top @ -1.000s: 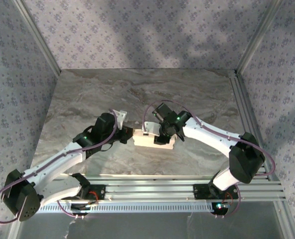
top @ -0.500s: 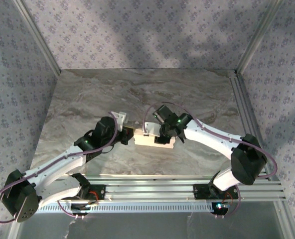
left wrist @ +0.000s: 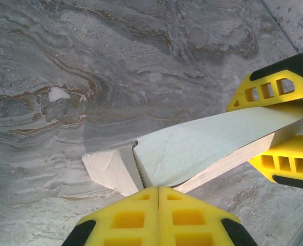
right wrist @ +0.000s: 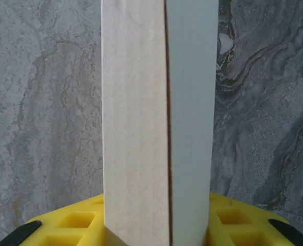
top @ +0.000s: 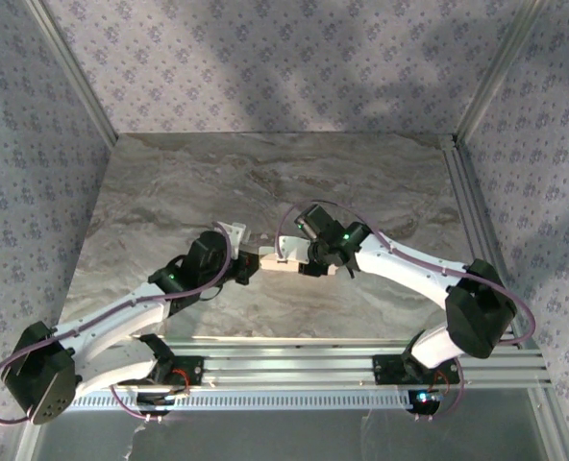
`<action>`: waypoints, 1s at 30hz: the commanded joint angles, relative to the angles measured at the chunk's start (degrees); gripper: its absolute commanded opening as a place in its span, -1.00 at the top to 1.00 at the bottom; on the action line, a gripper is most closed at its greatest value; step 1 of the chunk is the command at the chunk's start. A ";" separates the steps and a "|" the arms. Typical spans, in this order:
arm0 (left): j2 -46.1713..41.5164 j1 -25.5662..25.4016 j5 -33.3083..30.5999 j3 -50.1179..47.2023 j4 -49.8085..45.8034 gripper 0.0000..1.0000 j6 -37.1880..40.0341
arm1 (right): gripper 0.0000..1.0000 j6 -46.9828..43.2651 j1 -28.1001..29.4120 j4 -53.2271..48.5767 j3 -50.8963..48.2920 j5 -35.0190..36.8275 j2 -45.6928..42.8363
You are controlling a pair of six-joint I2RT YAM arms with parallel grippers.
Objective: Fold the paper box
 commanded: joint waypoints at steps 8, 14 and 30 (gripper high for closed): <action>-3.53 -0.57 -1.17 3.77 -11.50 0.57 -2.16 | 0.27 -2.39 -0.59 -0.16 -0.49 -2.98 0.99; -4.46 -0.28 -2.04 7.29 -13.20 0.16 -7.85 | 0.27 -2.59 -1.67 -1.27 0.54 -5.00 2.08; 1.36 0.47 -6.36 10.41 -10.36 -0.34 -41.43 | 0.29 -2.34 -2.37 -1.11 0.66 -5.70 2.37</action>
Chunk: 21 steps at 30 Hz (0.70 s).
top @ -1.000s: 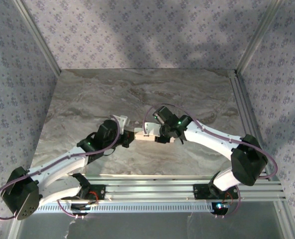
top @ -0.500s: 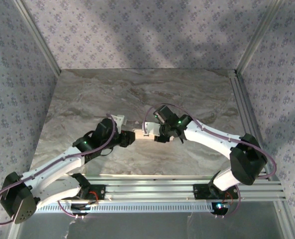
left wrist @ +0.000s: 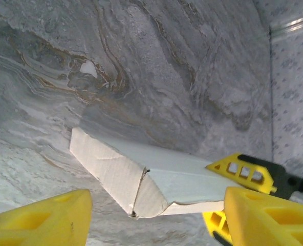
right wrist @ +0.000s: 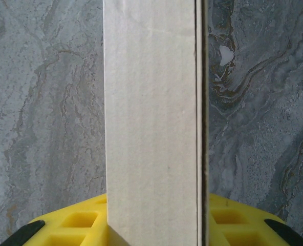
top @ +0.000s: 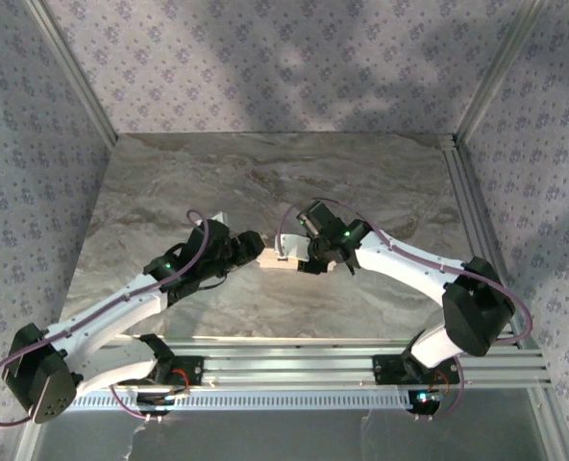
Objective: Fold the paper box
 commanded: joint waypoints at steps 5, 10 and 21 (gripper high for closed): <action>4.16 0.02 1.94 1.91 -2.33 -0.34 -8.41 | 0.29 -0.30 -0.34 -2.49 0.57 -1.98 1.52; 5.17 0.05 3.09 -0.78 3.84 -0.38 -13.09 | 0.29 -0.31 -0.49 -2.56 0.56 -2.12 1.69; 8.17 -1.69 3.01 -5.67 15.79 -0.36 -29.88 | 0.29 -0.07 -0.94 -2.46 0.92 -2.87 2.33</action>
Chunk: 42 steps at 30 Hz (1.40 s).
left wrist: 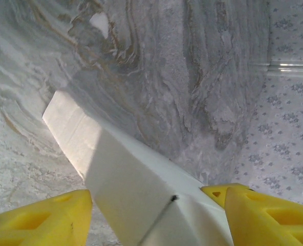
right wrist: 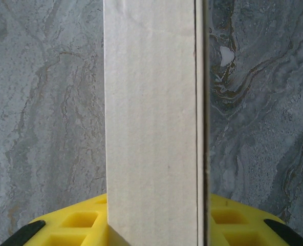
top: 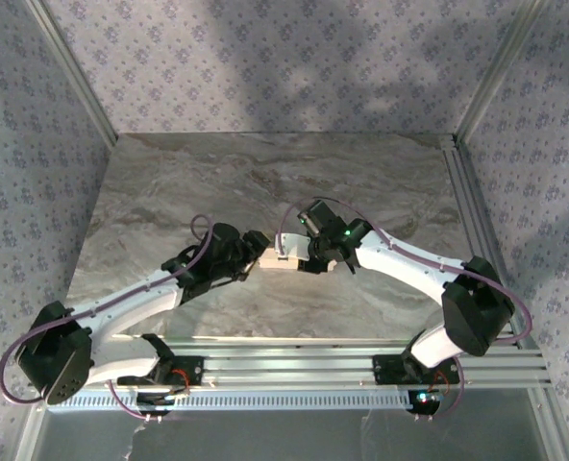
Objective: Fold the paper box
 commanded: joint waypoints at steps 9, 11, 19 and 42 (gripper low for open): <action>0.31 -2.19 -8.03 4.93 -11.35 -0.35 -21.98 | 0.30 -0.05 -0.49 -2.24 0.79 -1.91 2.31; 1.83 -2.21 -8.30 6.72 -14.34 -0.32 -24.51 | 0.30 0.04 -0.43 -2.16 0.78 -1.91 2.33; 6.68 -0.90 -8.87 10.03 -15.34 -0.40 -30.05 | 0.31 0.09 -0.33 -1.99 0.71 -2.03 2.39; 15.79 1.43 -3.08 18.98 -21.20 -0.39 -33.02 | 0.32 0.08 -0.11 -1.97 0.78 -2.18 2.82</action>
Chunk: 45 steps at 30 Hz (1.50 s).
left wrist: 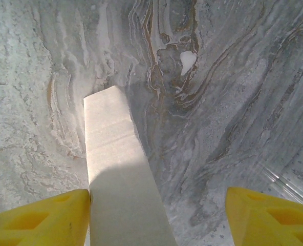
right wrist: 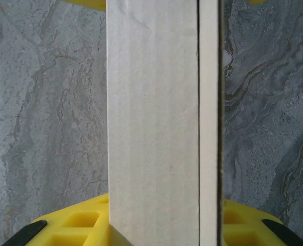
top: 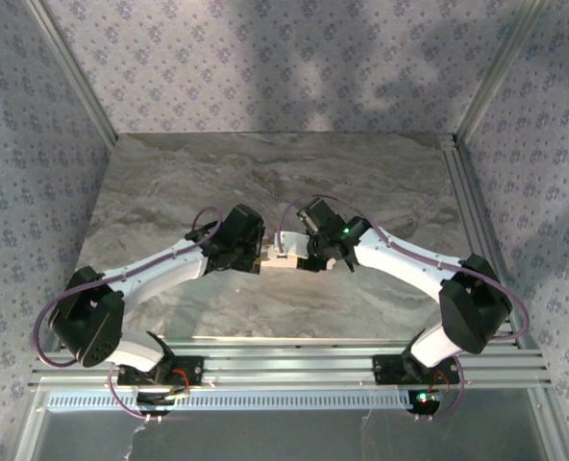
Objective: Fold the paper box
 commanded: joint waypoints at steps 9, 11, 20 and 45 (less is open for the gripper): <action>3.77 0.91 2.12 3.66 -3.98 -0.25 -0.37 | 0.33 0.29 -0.14 -2.09 0.16 -2.19 1.82; 4.31 0.88 2.27 3.31 -3.62 -0.20 -0.63 | 0.33 0.36 -0.27 -2.11 0.33 -2.29 1.91; 6.34 1.23 3.04 2.77 -3.60 0.07 -0.44 | 0.32 0.37 -0.75 -1.71 0.60 -2.55 2.54; 3.74 2.06 1.75 5.45 -11.43 0.41 -1.38 | 0.43 2.60 -2.23 -5.79 4.54 -11.17 3.02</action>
